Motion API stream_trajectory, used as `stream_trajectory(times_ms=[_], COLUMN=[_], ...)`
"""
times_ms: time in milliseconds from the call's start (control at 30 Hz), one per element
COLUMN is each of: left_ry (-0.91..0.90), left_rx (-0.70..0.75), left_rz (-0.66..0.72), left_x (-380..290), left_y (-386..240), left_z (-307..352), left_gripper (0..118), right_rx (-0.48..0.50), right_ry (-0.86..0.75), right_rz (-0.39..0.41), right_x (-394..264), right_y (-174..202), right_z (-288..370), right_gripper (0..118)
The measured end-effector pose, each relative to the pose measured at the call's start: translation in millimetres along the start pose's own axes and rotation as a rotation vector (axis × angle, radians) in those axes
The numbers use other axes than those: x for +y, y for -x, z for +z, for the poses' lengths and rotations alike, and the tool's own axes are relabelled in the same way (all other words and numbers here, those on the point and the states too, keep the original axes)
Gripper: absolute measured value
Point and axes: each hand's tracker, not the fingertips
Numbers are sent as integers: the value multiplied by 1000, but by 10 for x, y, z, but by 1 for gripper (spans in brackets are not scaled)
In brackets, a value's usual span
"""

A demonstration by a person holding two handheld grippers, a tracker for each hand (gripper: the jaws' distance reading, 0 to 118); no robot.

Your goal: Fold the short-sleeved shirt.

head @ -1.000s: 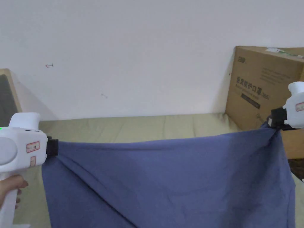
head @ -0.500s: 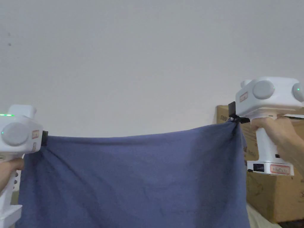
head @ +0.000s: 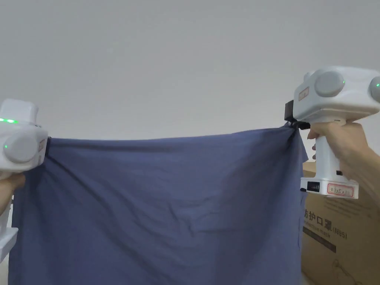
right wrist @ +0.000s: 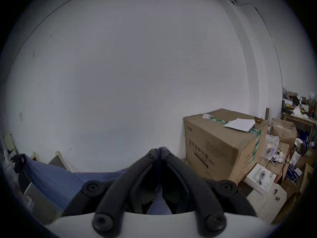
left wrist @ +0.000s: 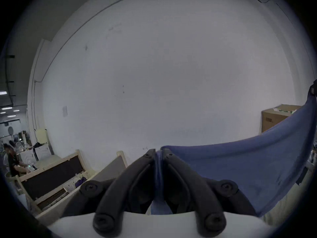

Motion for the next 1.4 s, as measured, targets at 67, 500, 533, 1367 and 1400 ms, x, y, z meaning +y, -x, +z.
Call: stream_trajectory(times_ms=[67,500,533,1367,1400], left_ry=[3,489,537,814,818], left_rx=[-4,-104,-130,-247,-247], left_rz=[11,-143,-149,-103,-85], left_x=[-199,-3457,-3685,-4619,-4655], left_y=[-51,-1036,-1112,175,261], left_z=[-150,-1115,-1068,2417,2633], left_gripper=[5,5,5,5,5], right_rx=[-34,-92,-97,-5,-4], right_ry=[20,532,583,940,943], right_rz=[75,170,179,145,123], right_x=[-129,-3081,-3378,-5328,-5390], right_y=[63,67,42,-1181,-1206], right_z=[-153,-2007,-2092,1647,1873], right_gripper=[2,2,2,2,2])
